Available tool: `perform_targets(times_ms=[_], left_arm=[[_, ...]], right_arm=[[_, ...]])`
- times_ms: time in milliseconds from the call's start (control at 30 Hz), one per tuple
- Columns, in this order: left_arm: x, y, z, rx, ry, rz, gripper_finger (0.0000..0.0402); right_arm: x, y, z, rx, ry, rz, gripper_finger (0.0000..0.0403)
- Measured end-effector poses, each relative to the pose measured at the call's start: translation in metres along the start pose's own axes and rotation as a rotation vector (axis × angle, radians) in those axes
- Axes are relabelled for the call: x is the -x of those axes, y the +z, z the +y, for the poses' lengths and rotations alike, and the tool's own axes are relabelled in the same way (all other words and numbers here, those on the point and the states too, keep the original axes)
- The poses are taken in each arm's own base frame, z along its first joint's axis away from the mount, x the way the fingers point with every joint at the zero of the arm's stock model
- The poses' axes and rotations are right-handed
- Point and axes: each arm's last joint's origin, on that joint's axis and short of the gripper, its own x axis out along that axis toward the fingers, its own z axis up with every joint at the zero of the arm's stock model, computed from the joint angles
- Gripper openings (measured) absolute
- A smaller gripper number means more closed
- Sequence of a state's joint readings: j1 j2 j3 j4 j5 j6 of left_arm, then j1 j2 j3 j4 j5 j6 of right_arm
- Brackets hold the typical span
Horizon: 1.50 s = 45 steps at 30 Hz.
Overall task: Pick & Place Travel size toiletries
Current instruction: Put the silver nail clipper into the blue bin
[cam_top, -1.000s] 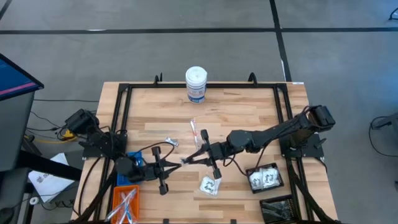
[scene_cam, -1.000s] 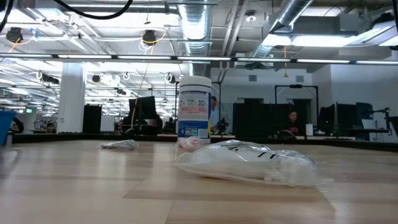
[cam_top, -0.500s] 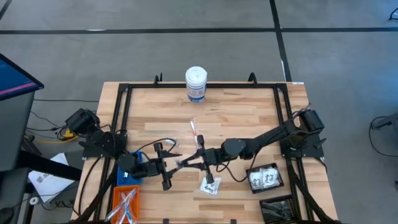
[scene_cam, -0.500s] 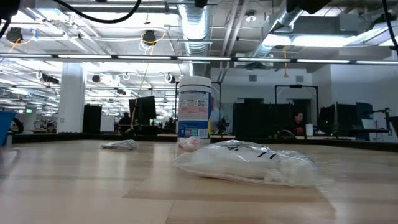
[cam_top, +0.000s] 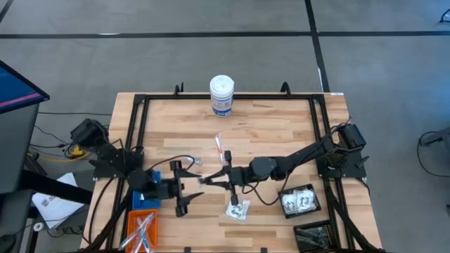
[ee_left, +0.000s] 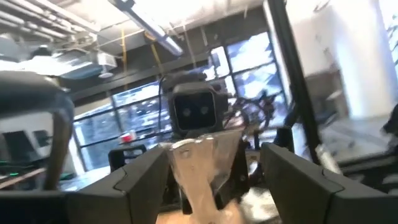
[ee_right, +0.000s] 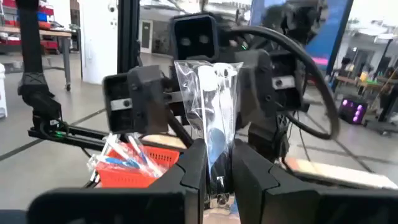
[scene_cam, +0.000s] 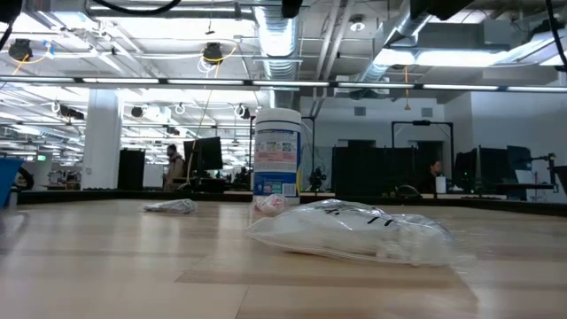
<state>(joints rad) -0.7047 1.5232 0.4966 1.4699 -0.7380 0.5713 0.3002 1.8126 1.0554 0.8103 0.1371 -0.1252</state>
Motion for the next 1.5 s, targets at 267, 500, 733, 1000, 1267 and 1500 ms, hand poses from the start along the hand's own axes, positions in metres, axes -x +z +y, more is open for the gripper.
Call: perform_targets(times_ms=[267,500,733,1000,1267,1500], left_arm=[[0.001,-0.011,0.023,0.150,-0.046,-0.034,0.0246],[-0.002,-0.017,0.028,0.182,-0.100,-0.051,0.0246],[-0.005,-0.018,0.032,0.177,-0.085,-0.053,0.0246],[-0.013,-0.019,0.038,0.190,-0.049,-0.040,0.0246],[-0.003,-0.025,0.035,0.187,-0.067,-0.002,0.0246],[-0.004,-0.024,0.035,0.192,-0.078,-0.015,0.0246]], right_arm=[[-0.001,0.004,0.001,0.008,-0.008,-0.058,0.0045],[-0.001,0.008,0.000,0.001,-0.025,-0.095,0.0045],[-0.002,0.004,-0.002,-0.001,-0.059,-0.072,0.0046],[-0.025,-0.020,-0.007,0.000,-0.085,-0.037,0.0046],[-0.027,-0.014,0.008,0.074,-0.203,-0.035,0.0047],[-0.027,-0.006,0.019,0.116,-0.175,-0.060,0.0047]])
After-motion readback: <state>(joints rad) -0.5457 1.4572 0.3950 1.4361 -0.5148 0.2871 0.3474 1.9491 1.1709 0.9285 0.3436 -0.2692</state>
